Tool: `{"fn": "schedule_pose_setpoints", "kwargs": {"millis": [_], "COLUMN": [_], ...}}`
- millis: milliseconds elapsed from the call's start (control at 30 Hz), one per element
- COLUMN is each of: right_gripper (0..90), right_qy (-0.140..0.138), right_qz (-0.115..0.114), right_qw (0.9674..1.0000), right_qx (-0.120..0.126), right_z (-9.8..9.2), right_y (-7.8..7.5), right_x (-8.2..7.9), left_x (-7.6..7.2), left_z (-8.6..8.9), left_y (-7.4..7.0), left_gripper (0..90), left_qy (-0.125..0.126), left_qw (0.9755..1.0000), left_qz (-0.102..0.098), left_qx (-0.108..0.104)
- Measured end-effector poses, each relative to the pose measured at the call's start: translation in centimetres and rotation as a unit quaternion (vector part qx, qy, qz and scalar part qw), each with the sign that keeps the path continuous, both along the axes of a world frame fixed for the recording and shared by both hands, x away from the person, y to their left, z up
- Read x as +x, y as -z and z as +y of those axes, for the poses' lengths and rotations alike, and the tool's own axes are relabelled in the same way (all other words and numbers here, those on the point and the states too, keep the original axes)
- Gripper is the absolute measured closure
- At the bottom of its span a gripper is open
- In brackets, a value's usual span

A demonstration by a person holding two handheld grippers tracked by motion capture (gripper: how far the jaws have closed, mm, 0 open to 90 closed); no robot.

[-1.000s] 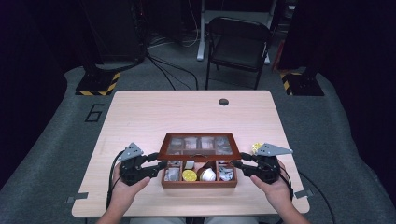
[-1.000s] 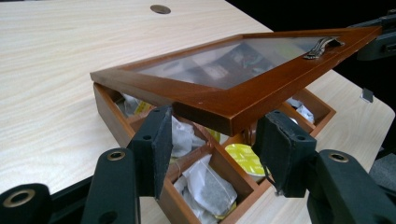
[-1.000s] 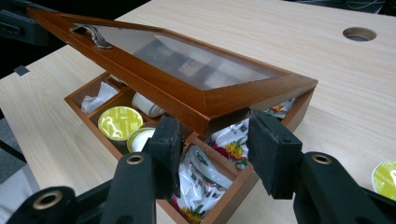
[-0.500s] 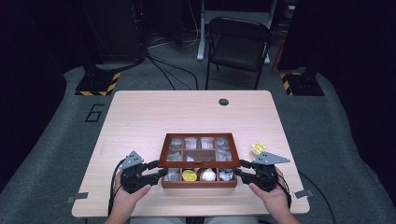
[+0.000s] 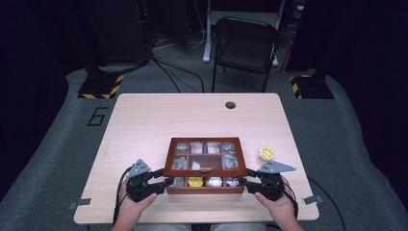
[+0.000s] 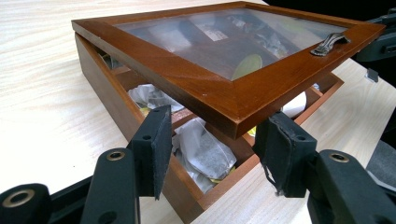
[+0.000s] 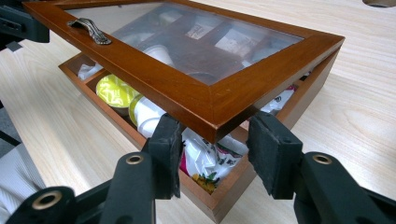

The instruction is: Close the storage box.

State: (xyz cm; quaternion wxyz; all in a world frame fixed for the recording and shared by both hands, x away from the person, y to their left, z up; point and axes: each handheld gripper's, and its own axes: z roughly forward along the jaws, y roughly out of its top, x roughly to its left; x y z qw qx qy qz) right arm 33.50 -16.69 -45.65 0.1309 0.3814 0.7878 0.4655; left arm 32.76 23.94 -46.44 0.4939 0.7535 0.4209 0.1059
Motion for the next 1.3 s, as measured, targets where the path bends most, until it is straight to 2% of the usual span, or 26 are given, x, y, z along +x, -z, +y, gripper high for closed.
{"fn": "schedule_pose_setpoints", "kwargs": {"millis": [33, 67, 100, 333, 433, 533, 633, 667, 800, 933, 1067, 1100, 1133, 1300], "right_gripper": [55.0, 55.0, 55.0, 54.9, 54.9, 54.4, 54.3, 54.2, 54.0, 53.2, 50.2, 50.3, 50.3, 50.2], "right_qy": [-0.001, -0.001, 0.000, -0.006, -0.012, -0.013, -0.017, -0.017, -0.019, -0.024, -0.024, -0.023, -0.022, -0.022], "right_qz": [0.000, 0.001, 0.003, 0.011, 0.015, 0.033, 0.040, 0.041, 0.050, 0.056, 0.061, 0.062, 0.069, 0.074], "right_qw": [1.0000, 1.0000, 1.0000, 0.9998, 0.9996, 0.9991, 0.9986, 0.9985, 0.9981, 0.9974, 0.9962, 0.9962, 0.9959, 0.9957], "right_qx": [-0.001, -0.001, 0.000, -0.013, -0.019, -0.023, -0.029, -0.032, -0.030, -0.037, -0.056, -0.056, -0.053, -0.051], "right_z": [0.0, -0.1, -0.1, -0.1, 0.0, 0.0, 0.1, 0.0, 0.0, 0.1, 0.3, 0.2, 0.2, 0.0], "right_y": [0.0, 0.1, 0.1, 0.5, 0.9, 1.3, 1.6, 1.7, 1.9, 2.1, 2.4, 2.5, 2.5, 2.6], "right_x": [0.0, -0.1, -0.2, -0.3, -0.3, -0.3, -0.4, -0.4, -0.2, -0.2, -0.3, -0.4, -0.4, -0.4], "left_x": [0.0, -0.1, -0.1, -0.3, -0.4, -0.4, -0.4, -0.4, -0.3, -0.4, -0.5, -0.6, -0.7, -0.7], "left_z": [0.1, -0.1, 0.1, -0.1, 0.1, 0.0, -0.2, -0.2, -0.3, -0.5, -0.6, -0.6, -0.6, -0.3], "left_y": [0.0, 0.1, 0.1, 0.7, 1.0, 1.6, 1.8, 1.9, 2.1, 2.3, 2.8, 2.8, 2.9, 2.7], "left_gripper": [46.4, 46.4, 46.4, 46.4, 46.4, 46.3, 46.4, 46.4, 46.4, 46.2, 45.2, 45.1, 44.3, 43.8], "left_qy": [0.002, -0.006, 0.003, 0.000, 0.005, 0.006, 0.008, 0.007, 0.008, 0.012, 0.008, 0.011, 0.010, 0.003], "left_qw": [1.0000, 1.0000, 1.0000, 0.9998, 0.9994, 0.9987, 0.9982, 0.9980, 0.9977, 0.9966, 0.9953, 0.9946, 0.9947, 0.9955], "left_qz": [0.001, 0.003, 0.002, 0.014, 0.026, 0.042, 0.044, 0.050, 0.050, 0.062, 0.077, 0.081, 0.083, 0.081], "left_qx": [0.005, -0.004, 0.007, 0.015, 0.022, 0.030, 0.041, 0.039, 0.046, 0.053, 0.057, 0.064, 0.059, 0.050]}}
